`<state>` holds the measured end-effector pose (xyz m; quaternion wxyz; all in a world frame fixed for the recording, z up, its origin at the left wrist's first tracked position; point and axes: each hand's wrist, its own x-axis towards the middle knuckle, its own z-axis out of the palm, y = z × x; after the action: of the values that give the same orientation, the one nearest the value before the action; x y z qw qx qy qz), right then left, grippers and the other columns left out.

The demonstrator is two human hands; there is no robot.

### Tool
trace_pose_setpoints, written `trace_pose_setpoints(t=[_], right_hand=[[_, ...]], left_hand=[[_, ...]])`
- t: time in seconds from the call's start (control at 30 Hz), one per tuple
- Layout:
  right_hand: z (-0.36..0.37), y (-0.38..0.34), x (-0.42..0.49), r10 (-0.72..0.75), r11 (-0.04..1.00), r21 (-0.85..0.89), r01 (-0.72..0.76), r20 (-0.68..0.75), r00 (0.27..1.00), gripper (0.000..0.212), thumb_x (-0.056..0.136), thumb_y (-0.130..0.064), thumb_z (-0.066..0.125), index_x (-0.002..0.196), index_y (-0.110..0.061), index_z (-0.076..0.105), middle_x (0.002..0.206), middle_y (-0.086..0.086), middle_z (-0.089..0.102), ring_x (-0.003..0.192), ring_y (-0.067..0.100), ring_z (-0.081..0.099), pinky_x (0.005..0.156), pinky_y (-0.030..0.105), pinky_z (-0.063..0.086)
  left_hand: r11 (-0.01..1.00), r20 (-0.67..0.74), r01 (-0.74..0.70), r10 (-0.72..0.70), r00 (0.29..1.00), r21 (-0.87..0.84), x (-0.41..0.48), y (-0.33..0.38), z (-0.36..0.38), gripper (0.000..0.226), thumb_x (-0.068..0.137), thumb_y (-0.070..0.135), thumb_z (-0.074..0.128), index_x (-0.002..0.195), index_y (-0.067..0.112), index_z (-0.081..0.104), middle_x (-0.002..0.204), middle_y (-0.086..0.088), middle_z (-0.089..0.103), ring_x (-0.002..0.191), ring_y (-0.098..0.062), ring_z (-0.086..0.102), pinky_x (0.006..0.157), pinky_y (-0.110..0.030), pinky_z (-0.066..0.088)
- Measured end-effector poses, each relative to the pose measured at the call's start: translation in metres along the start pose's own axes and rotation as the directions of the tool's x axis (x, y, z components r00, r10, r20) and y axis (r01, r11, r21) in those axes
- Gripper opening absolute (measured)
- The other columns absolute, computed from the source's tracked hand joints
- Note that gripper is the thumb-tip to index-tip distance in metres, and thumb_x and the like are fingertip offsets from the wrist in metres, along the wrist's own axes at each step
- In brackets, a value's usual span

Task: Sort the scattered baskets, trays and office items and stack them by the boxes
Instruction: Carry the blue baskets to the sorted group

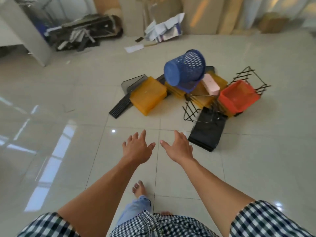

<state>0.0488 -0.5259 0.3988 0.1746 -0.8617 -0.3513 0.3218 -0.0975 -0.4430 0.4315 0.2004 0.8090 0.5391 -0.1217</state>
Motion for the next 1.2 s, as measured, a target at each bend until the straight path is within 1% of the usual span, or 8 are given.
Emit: trace_pose_setpoints(t=[0.13,0.27,0.53,0.7,0.9,1.07,1.2], right_hand=[[-0.010,-0.003,0.024,0.093,0.995,0.048,-0.090,-0.064,0.994,0.093,0.090,-0.074,0.049,0.160,-0.023,0.017,0.168,0.005,0.016,0.155,0.025,0.012,0.121,0.057,0.019],[-0.013,-0.025,0.048,0.148,0.987,0.081,-0.140,-0.108,0.983,0.092,0.090,-0.073,0.050,0.159,-0.023,0.018,0.168,0.006,0.017,0.155,0.026,0.013,0.121,0.057,0.021],[-0.005,-0.093,0.095,0.191,0.976,0.138,-0.168,-0.170,0.967,0.092,0.090,-0.072,0.052,0.159,-0.021,0.018,0.167,0.006,0.019,0.154,0.028,0.017,0.120,0.060,0.022],[0.001,-0.122,0.123,0.194,0.976,0.132,-0.174,-0.167,0.967,0.092,0.090,-0.073,0.051,0.159,-0.022,0.017,0.167,0.007,0.019,0.154,0.028,0.016,0.119,0.059,0.024],[-0.004,-0.139,0.172,0.217,0.971,0.131,-0.198,-0.145,0.965,0.092,0.091,-0.073,0.050,0.160,-0.022,0.016,0.168,0.006,0.016,0.154,0.027,0.015,0.120,0.057,0.022],[-0.014,-0.153,0.234,0.223,0.967,0.148,-0.206,-0.110,0.969,0.091,0.091,-0.072,0.050,0.160,-0.022,0.017,0.168,0.007,0.016,0.154,0.027,0.013,0.120,0.056,0.021],[-0.033,-0.166,0.295,0.208,0.970,0.152,-0.191,-0.103,0.973,0.090,0.091,-0.070,0.052,0.159,-0.020,0.019,0.166,0.007,0.020,0.153,0.027,0.018,0.119,0.057,0.023]], left_hand=[[0.994,0.027,-0.104,0.103,0.994,0.022,0.041,0.013,-0.009,0.078,0.098,0.065,0.037,0.160,0.028,0.009,0.166,-0.007,0.018,0.152,-0.032,0.017,0.120,-0.054,0.018],[0.985,0.033,-0.164,0.163,0.986,0.052,0.082,0.009,-0.032,0.078,0.098,0.065,0.038,0.160,0.029,0.010,0.166,-0.006,0.018,0.152,-0.031,0.018,0.120,-0.054,0.018],[0.965,0.034,-0.245,0.243,0.969,0.095,0.153,-0.024,-0.084,0.078,0.097,0.066,0.039,0.160,0.029,0.012,0.166,-0.007,0.019,0.151,-0.033,0.019,0.120,-0.056,0.020],[0.965,0.047,-0.246,0.242,0.969,0.090,0.192,-0.037,-0.098,0.079,0.097,0.067,0.039,0.160,0.029,0.011,0.166,-0.007,0.018,0.152,-0.033,0.018,0.120,-0.057,0.019],[0.966,0.081,-0.236,0.228,0.970,0.101,0.243,-0.041,-0.109,0.079,0.097,0.068,0.038,0.160,0.029,0.010,0.167,-0.007,0.017,0.152,-0.033,0.017,0.120,-0.056,0.018],[0.971,0.094,-0.211,0.201,0.975,0.109,0.302,-0.035,-0.128,0.079,0.097,0.067,0.038,0.160,0.030,0.010,0.167,-0.006,0.017,0.152,-0.033,0.016,0.119,-0.056,0.017],[0.977,0.104,-0.183,0.171,0.980,0.114,0.355,-0.019,-0.150,0.079,0.097,0.067,0.038,0.160,0.029,0.008,0.167,-0.006,0.017,0.153,-0.033,0.015,0.120,-0.057,0.018]])
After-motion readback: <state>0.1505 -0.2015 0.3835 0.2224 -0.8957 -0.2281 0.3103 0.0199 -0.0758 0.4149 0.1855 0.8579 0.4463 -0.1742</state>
